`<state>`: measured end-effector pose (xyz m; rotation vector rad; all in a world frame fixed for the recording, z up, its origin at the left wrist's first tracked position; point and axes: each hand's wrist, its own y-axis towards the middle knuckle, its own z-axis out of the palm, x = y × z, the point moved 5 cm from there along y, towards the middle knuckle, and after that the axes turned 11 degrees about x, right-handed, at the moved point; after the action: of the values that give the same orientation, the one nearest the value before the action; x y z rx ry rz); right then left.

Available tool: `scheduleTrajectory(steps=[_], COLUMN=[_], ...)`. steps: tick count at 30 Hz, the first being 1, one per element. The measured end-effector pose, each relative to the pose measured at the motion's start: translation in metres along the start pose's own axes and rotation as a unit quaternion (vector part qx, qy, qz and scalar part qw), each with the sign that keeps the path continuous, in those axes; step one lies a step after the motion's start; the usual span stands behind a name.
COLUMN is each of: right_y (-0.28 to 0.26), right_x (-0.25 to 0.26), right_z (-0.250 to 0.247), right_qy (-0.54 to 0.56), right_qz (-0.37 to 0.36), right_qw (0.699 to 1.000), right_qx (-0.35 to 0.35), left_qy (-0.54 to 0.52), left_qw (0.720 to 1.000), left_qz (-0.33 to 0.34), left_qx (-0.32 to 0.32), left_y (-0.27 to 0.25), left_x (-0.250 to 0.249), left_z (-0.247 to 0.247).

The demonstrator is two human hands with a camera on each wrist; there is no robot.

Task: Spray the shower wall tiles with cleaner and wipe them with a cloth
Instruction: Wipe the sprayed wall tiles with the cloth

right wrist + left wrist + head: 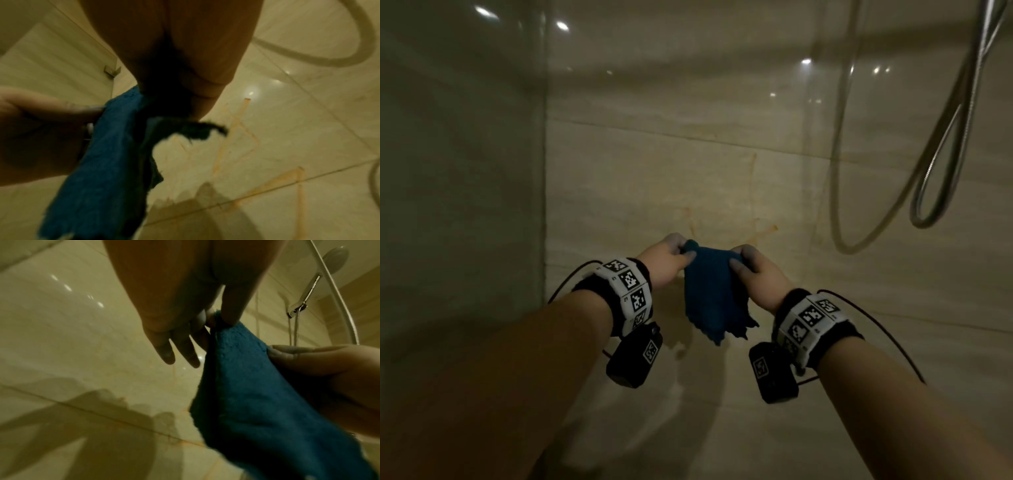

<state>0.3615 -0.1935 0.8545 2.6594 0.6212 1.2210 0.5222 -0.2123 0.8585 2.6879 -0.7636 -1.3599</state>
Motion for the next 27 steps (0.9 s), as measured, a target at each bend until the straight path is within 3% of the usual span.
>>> scheduleTrajectory(steps=[4,8,14,21,27], right_y=[0.019,0.032,0.051,0.087,0.115], right_x=[0.013,0.021,0.051,0.074,0.081], right_z=[0.001,0.008,0.004,0.002,-0.007], right_qy=[0.042,0.136,-0.046,-0.197,-0.215], right_qz=[-0.003,-0.002,-0.062,-0.009,0.005], right_qw=[0.999,0.990,0.997,0.970,0.972], right_qx=[-0.017,0.023,-0.032,-0.139,-0.095], left_qy=[0.003,0.001,0.011,0.084,0.076], left_qw=[1.000,0.999,0.999,0.987,0.980], left_qz=[0.009,0.009,0.031,0.091,0.093], left_qx=[-0.018,-0.051,-0.018,-0.106,-0.157], left_y=[0.003,0.011,0.018,0.033,0.060], left_x=[0.009,0.020,0.016,-0.001,-0.005], left_z=[-0.020,-0.041,-0.070,-0.105,-0.126])
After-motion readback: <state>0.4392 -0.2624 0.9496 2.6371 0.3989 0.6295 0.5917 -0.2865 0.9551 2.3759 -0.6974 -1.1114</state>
